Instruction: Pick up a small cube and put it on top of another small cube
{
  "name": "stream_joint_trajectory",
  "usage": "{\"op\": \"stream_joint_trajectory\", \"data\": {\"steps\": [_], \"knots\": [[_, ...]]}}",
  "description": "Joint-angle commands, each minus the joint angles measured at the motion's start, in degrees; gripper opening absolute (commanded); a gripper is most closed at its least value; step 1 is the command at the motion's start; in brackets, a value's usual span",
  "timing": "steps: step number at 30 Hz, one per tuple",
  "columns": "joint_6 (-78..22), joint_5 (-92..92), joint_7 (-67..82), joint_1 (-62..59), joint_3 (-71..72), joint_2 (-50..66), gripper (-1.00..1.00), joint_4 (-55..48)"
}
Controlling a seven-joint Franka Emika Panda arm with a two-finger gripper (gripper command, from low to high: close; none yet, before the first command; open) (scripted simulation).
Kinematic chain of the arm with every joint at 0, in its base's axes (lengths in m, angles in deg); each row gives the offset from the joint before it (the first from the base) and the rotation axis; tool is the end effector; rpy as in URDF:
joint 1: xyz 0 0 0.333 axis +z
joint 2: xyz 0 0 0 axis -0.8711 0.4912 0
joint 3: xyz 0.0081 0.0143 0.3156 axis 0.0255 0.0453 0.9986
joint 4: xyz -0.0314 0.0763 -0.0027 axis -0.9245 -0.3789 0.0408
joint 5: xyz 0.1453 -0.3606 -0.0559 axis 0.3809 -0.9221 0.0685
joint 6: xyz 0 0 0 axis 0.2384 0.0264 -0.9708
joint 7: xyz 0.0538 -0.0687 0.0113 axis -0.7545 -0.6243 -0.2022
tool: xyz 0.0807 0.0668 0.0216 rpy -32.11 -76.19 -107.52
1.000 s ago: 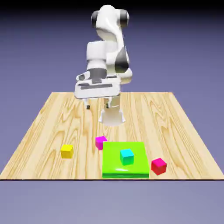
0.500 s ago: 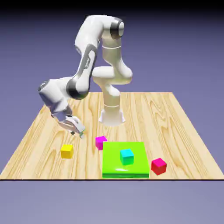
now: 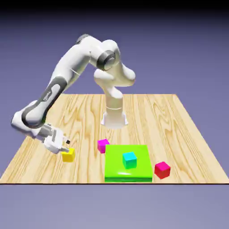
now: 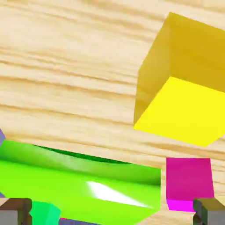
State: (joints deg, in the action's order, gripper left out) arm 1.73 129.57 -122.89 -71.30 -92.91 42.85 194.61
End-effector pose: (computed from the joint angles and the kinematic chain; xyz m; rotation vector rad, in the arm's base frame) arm 0.4017 -0.3390 0.1478 -1.0545 2.1342 1.2651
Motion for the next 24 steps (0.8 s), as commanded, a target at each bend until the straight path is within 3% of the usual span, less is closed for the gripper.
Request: {"op": "stream_joint_trajectory", "data": {"steps": [1,11,18,19,24], "knots": [[-2.49,1.43,-0.08,-0.32,-1.03,2.08,0.0,-1.31],[-27.35,15.68,-0.83,-3.56,-11.27,22.84,0.0,-14.36],[-24.54,19.39,2.18,1.26,-9.39,25.5,0.0,-6.99],[-24.54,19.39,2.18,1.26,-9.39,25.5,-1.0,-6.99],[-27.56,15.13,0.57,-3.76,-10.47,24.05,-1.0,-12.43]]}}
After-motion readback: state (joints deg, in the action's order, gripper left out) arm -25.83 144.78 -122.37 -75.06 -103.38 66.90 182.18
